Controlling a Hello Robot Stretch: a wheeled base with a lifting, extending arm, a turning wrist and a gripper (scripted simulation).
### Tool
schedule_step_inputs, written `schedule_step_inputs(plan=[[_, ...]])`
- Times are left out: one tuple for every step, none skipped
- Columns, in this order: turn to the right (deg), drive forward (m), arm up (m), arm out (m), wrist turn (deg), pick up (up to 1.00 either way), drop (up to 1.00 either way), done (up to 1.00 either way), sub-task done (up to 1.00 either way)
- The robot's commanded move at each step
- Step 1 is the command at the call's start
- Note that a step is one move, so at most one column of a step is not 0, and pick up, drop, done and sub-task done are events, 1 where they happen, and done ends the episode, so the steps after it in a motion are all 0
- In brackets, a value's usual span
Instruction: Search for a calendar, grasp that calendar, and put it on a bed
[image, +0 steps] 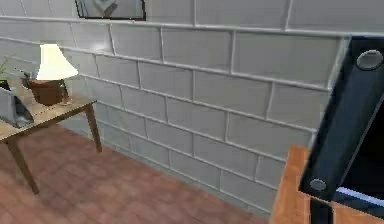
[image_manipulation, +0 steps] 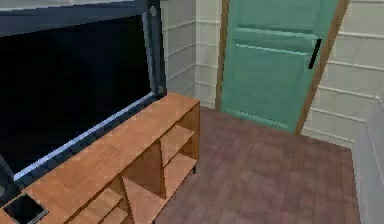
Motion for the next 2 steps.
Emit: schedule_step_inputs(plan=[[-45.0,0.00,0.00,0.00,0.0,0.00,0.00,0.00,0.00],[-6.0,0.00,0.00,0.00,0.0,0.00,0.00,0.00,0.00]])
